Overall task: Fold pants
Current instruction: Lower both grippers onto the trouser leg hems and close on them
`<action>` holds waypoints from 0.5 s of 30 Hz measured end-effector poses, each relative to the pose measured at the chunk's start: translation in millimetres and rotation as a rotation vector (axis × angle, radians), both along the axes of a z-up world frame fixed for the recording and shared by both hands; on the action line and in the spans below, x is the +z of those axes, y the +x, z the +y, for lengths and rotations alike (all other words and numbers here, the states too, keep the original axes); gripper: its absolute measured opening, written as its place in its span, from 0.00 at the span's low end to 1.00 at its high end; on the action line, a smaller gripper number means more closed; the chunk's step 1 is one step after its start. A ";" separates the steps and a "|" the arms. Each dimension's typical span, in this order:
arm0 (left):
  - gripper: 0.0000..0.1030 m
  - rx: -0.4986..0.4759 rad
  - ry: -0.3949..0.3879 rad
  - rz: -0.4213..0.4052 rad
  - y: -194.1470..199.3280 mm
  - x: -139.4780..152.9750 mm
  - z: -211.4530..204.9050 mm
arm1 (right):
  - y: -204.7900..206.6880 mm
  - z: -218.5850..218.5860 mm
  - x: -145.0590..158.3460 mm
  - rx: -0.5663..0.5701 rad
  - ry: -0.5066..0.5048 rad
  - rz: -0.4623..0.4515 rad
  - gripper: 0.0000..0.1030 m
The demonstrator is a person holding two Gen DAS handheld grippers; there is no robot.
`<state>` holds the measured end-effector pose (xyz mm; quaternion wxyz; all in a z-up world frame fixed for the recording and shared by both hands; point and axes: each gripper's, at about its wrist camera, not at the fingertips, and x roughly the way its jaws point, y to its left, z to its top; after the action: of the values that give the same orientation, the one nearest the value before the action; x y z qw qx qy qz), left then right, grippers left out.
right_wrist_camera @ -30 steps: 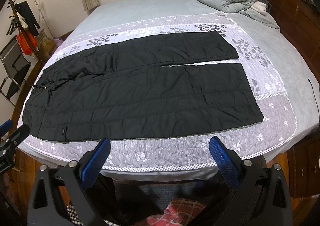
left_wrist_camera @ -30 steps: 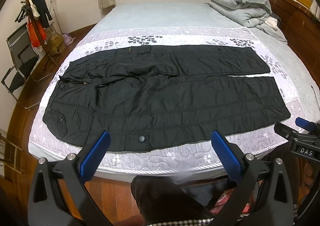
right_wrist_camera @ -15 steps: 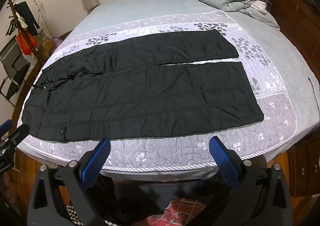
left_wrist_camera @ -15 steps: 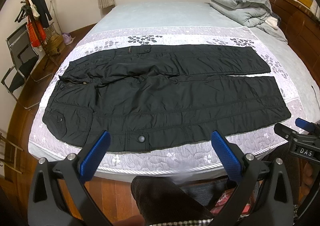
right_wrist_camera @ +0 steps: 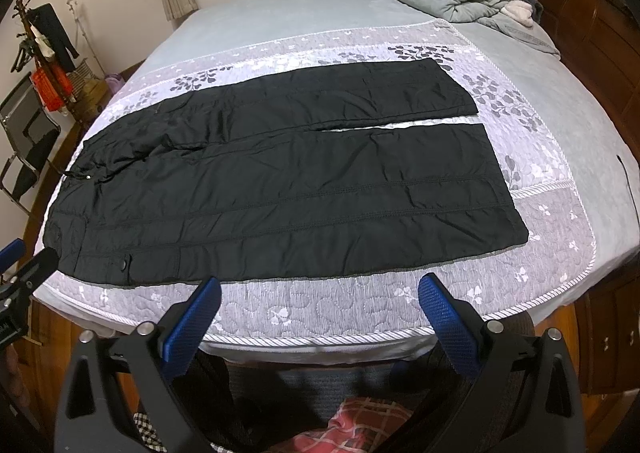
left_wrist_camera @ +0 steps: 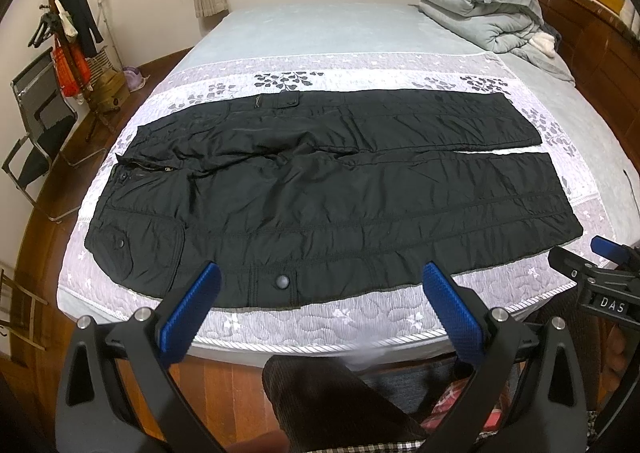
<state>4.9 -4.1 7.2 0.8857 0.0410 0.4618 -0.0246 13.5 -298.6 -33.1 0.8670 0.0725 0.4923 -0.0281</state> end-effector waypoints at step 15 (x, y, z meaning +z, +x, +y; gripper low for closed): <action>0.97 -0.038 -0.089 -0.021 61.1 19.8 8.8 | 50.0 -61.1 48.4 -0.039 -0.102 -0.146 0.97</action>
<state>66.1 4.7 27.0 0.8909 0.0108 0.4500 -0.0615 63.4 -359.7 15.3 0.9024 0.0398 0.4242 -0.0647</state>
